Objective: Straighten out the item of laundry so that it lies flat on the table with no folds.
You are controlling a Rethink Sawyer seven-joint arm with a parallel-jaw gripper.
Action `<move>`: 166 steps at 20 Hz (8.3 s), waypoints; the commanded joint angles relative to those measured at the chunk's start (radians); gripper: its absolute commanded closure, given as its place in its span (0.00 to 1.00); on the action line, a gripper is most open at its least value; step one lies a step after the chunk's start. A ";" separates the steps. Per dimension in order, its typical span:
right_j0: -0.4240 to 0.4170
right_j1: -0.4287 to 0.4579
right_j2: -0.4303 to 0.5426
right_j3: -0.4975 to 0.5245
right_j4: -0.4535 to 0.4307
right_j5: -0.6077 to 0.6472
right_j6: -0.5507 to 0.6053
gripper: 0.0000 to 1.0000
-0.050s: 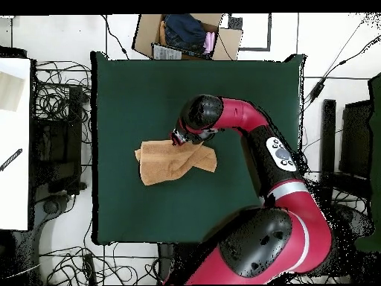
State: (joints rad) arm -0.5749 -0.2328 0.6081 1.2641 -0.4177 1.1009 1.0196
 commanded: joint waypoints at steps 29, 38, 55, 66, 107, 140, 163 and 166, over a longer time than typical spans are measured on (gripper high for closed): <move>0.010 0.053 -0.035 0.006 -0.008 0.020 -0.007 1.00; 0.015 0.057 -0.031 -0.006 -0.005 0.027 -0.009 1.00; 0.029 0.017 -0.047 -0.009 -0.014 0.050 0.010 1.00; 0.025 -0.015 -0.053 0.015 -0.020 0.009 0.037 1.00; 0.005 -0.081 -0.039 0.049 -0.018 -0.108 0.086 1.00; 0.006 -0.106 -0.040 0.023 -0.006 -0.136 0.109 1.00; 0.030 -0.115 -0.037 -0.026 0.011 -0.193 0.163 1.00; 0.033 -0.112 -0.035 -0.032 0.011 -0.219 0.174 1.00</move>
State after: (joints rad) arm -0.5650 -0.3343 0.6078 1.2683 -0.4199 1.0092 1.0196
